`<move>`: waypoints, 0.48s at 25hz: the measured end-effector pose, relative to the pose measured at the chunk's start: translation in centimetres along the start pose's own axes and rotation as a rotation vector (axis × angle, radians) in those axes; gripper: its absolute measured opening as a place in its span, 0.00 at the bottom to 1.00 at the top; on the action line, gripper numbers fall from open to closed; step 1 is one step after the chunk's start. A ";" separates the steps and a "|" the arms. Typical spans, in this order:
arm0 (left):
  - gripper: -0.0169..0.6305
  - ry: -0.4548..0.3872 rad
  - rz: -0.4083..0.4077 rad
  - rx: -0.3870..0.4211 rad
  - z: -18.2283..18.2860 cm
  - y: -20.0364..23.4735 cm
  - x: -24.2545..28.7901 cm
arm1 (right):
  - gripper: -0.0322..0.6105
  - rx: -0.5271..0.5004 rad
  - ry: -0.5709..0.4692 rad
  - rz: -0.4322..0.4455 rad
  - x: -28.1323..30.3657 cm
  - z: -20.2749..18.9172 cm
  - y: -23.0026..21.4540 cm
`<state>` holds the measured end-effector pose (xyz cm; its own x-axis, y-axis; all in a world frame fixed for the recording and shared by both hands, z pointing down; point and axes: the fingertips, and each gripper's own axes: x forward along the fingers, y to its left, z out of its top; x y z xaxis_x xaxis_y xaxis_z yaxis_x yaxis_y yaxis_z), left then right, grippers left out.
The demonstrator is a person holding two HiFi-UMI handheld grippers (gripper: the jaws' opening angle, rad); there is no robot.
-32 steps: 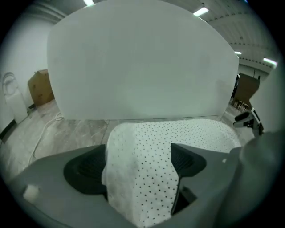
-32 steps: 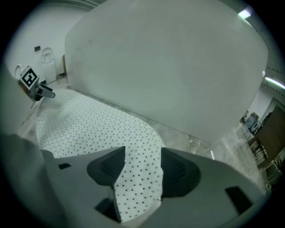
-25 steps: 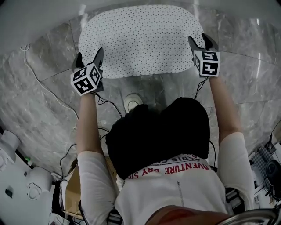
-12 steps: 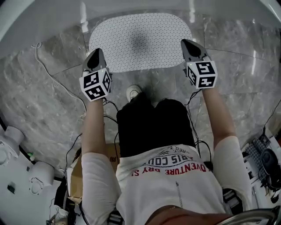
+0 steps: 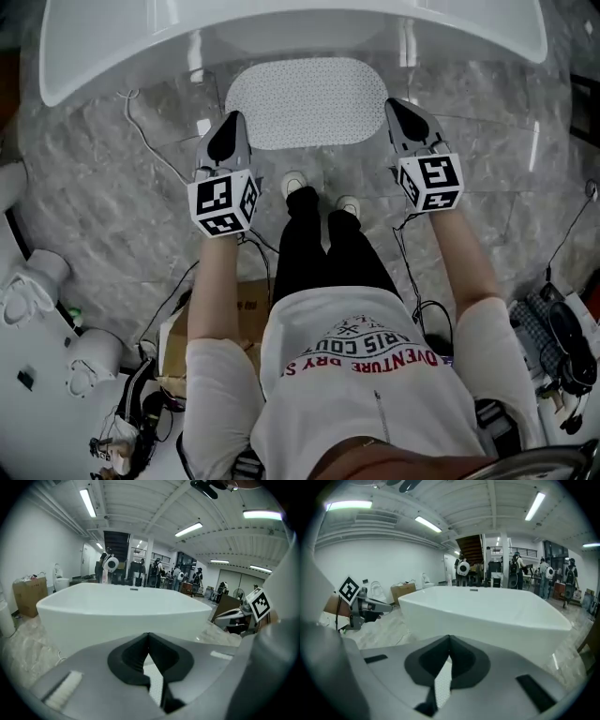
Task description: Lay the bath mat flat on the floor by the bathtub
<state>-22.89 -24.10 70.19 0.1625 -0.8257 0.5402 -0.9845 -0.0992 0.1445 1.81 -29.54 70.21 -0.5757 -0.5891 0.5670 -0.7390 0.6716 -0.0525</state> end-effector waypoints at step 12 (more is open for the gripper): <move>0.05 -0.188 -0.080 0.078 20.6 -8.1 -17.3 | 0.06 -0.108 -0.290 -0.006 -18.7 23.4 4.9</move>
<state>-19.07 -20.45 42.57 0.2325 -0.9017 0.3644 -0.9722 -0.2052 0.1126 0.77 -25.72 40.13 -0.6587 -0.6866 0.3077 -0.7103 0.7023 0.0469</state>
